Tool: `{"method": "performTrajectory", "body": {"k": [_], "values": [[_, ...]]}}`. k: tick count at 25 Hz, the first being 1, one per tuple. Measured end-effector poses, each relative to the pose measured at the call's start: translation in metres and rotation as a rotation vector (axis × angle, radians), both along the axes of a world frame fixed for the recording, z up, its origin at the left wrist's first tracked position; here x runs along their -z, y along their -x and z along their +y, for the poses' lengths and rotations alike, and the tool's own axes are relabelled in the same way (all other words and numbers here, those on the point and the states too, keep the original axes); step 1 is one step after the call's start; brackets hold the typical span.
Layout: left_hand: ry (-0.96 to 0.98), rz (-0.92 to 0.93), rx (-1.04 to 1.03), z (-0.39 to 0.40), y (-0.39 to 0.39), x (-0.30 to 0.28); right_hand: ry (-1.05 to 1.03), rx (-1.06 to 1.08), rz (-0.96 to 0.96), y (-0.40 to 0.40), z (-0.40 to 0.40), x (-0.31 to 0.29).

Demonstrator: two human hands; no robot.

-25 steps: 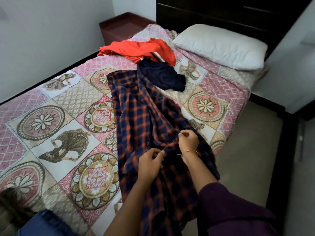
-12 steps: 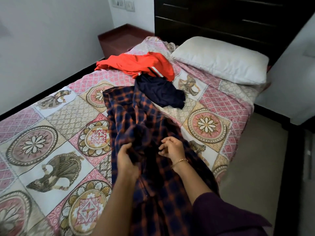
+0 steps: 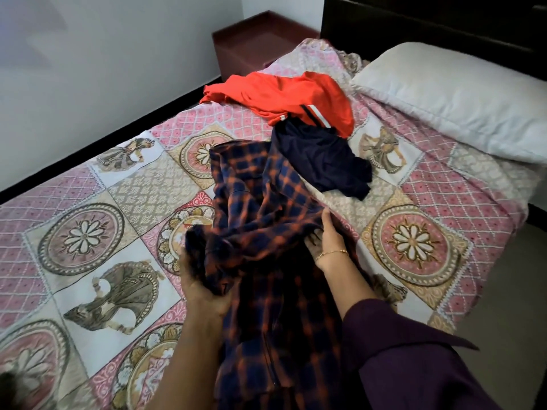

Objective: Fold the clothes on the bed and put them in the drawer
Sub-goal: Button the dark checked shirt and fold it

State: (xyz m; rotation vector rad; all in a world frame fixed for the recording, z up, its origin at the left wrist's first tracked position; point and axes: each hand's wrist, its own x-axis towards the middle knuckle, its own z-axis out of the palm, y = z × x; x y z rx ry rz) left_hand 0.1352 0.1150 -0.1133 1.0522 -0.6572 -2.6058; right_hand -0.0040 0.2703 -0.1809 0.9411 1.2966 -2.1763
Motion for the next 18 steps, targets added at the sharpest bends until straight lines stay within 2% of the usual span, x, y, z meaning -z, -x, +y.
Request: {"method": "performTrajectory", "body": {"k": [3,6,8,10,12,13,14,15,16,17,18], "values": [[-0.015,-0.125,0.459,0.005,-0.020,0.020,0.133,-0.057,-0.045,0.014,-0.008,-0.001],[0.217,-0.320,0.759,0.003,-0.036,0.041,0.297,-0.008,0.051,0.016,-0.014,-0.007],[0.314,-0.319,0.750,0.001,-0.035,0.041,0.389,0.080,0.101,0.017,-0.012,-0.007],[0.279,-0.351,0.565,-0.003,-0.031,0.041,0.450,0.141,0.107,0.018,-0.010,-0.006],[0.151,-0.421,0.373,-0.011,-0.030,0.038,0.480,0.119,0.098,0.015,-0.011,-0.005],[0.089,-0.435,0.315,-0.012,-0.030,0.035,0.490,0.087,0.099,0.012,-0.011,-0.006],[0.115,-0.468,0.309,-0.015,-0.029,0.036,0.486,0.043,0.103,0.009,-0.012,-0.006],[0.254,-0.549,0.355,-0.015,-0.027,0.038,0.462,-0.006,0.103,0.004,-0.013,-0.005],[0.521,-0.698,0.500,-0.011,-0.026,0.039,0.436,-0.046,0.102,-0.002,-0.013,-0.002],[0.896,-0.906,0.571,-0.004,-0.025,0.041,0.417,-0.066,0.100,-0.008,-0.012,0.001],[1.319,-1.042,0.482,0.002,-0.024,0.042,0.407,-0.065,0.106,-0.015,-0.011,0.005]]}}
